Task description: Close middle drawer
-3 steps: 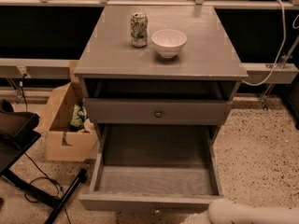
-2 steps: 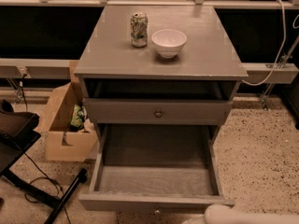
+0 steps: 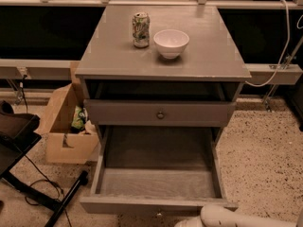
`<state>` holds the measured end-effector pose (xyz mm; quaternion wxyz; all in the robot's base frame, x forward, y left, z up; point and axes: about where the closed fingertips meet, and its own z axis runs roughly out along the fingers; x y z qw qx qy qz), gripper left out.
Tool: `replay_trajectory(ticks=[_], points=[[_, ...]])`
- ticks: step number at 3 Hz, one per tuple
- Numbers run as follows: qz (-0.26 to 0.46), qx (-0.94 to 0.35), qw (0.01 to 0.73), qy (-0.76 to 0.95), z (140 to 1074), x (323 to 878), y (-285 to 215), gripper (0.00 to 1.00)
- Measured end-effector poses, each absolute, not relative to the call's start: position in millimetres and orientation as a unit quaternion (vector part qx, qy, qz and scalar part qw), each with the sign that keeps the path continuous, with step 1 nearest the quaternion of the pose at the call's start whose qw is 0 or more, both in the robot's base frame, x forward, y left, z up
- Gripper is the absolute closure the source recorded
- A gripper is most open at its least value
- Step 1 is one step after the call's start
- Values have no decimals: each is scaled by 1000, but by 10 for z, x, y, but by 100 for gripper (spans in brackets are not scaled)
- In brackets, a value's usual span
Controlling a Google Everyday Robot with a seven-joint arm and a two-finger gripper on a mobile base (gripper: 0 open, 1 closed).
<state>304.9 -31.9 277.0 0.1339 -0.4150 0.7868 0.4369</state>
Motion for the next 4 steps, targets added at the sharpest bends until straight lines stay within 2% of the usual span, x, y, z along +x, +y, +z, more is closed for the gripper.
replay_trajectory(ticks=[1, 4], points=[[449, -428, 142, 771, 2719, 3279, -198, 100], [406, -467, 187, 763, 3018, 4181, -143, 100]])
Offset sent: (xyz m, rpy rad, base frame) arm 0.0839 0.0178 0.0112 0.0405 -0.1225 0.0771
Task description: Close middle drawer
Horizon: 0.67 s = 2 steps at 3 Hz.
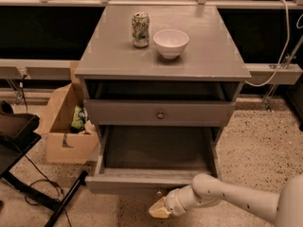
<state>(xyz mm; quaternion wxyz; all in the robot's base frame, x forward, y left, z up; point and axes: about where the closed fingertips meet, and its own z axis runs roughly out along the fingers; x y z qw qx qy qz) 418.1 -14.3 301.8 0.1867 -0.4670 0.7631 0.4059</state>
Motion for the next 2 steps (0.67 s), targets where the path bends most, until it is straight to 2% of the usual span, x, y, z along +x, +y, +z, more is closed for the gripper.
replay_trajectory(ticks=[2], points=[[325, -471, 185, 799, 3277, 4856, -243, 100]])
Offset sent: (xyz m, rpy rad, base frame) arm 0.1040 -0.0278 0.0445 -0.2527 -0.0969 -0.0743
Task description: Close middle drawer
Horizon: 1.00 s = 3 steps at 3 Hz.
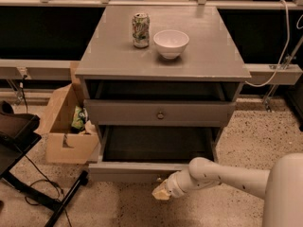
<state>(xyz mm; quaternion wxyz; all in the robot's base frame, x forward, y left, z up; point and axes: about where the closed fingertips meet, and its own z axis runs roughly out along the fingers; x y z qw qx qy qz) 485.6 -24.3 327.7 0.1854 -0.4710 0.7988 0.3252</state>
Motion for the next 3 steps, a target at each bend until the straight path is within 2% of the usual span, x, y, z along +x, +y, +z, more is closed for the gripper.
replay_trajectory(ticks=[3], points=[[329, -463, 192, 800, 3212, 5064, -264, 100]])
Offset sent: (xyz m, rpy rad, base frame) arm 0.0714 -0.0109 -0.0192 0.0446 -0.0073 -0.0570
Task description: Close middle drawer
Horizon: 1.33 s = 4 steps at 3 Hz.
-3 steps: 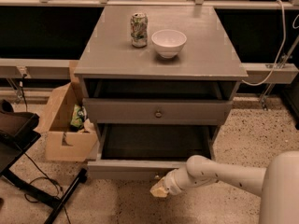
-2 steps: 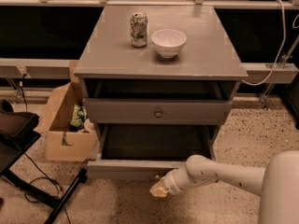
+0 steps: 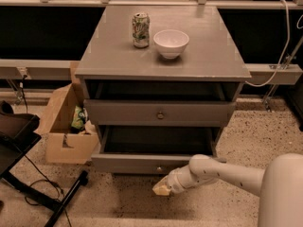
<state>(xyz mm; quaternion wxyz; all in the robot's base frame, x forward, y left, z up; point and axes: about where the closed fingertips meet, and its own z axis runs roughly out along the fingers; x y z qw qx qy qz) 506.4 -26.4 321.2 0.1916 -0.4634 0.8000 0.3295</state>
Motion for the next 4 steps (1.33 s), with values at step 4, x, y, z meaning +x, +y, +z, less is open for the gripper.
replay_trajectory(ticks=[4], points=[[263, -421, 211, 842, 3398, 6636, -567, 100]])
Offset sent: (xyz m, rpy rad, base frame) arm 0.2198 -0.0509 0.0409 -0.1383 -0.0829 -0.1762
